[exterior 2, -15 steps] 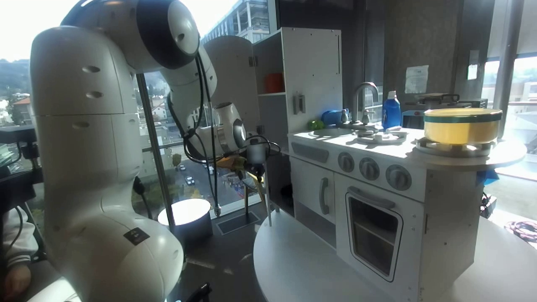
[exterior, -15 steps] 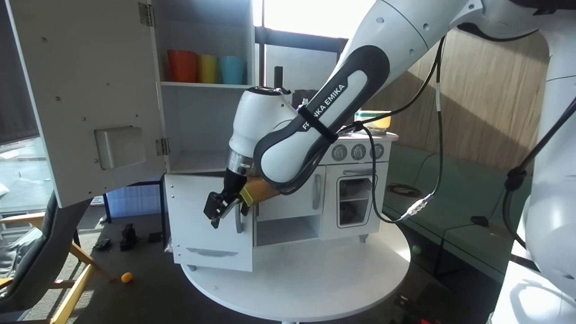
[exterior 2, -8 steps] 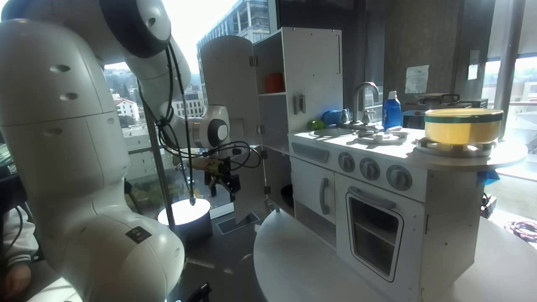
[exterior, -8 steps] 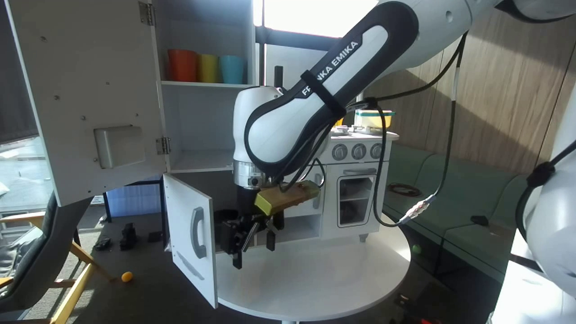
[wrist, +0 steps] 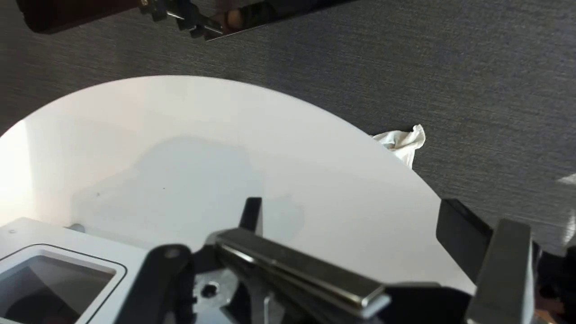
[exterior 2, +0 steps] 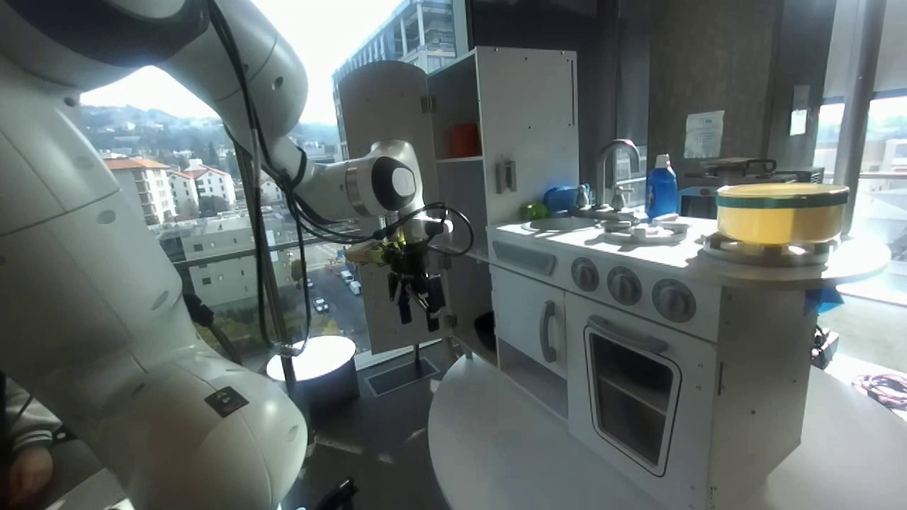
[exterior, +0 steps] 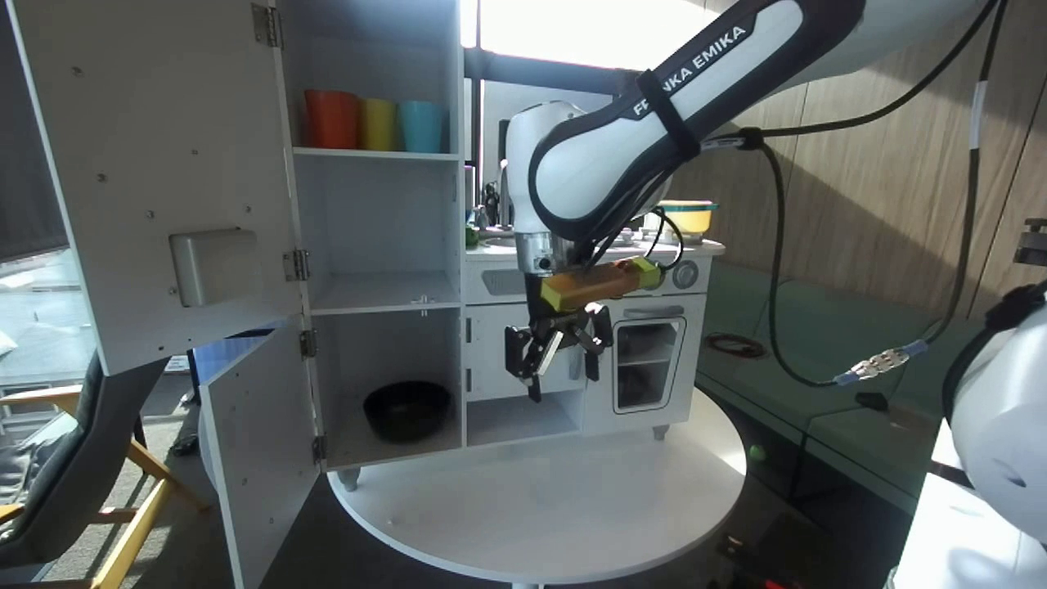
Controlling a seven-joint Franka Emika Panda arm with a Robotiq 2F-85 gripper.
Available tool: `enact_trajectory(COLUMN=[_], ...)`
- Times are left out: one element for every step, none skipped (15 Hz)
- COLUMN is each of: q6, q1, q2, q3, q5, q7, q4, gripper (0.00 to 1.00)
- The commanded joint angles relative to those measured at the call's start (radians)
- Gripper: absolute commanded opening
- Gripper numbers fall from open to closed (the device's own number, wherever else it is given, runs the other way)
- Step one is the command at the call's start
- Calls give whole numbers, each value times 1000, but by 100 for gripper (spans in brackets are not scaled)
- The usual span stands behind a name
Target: Open all the kitchen cabinet doors, beginning with the left upper and ending with the right lower door
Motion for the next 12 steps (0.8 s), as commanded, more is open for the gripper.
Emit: enact_trajectory(q6=[89,143,199,271,330,397,461,523,581,637,696,747], q1=[-68,-84,-101,-113,-129,-143,-158,-173,-189,-202,-209,-215], q2=[-49,-49,-49,-51,-53,-57,-57,-53,-51,-52,-52,-48], q3=[-72,-93,-112,-129,-145,-160,-173,-184,-187,-189,-191,-186], q5=[-65,-92,-129,-178,-215,-245,-277,-304,-337,-359,-367,-373], q7=[-13,-45,-79,-139,-169,-201,-228,-256,-270,-286,-305,-315], q4=[-80,-106,-129,-160,-186,-215,-237,-253,-267,-279,-290,-290], gripper=[100,100,100,100,100,100,100,100,100,100,100,100])
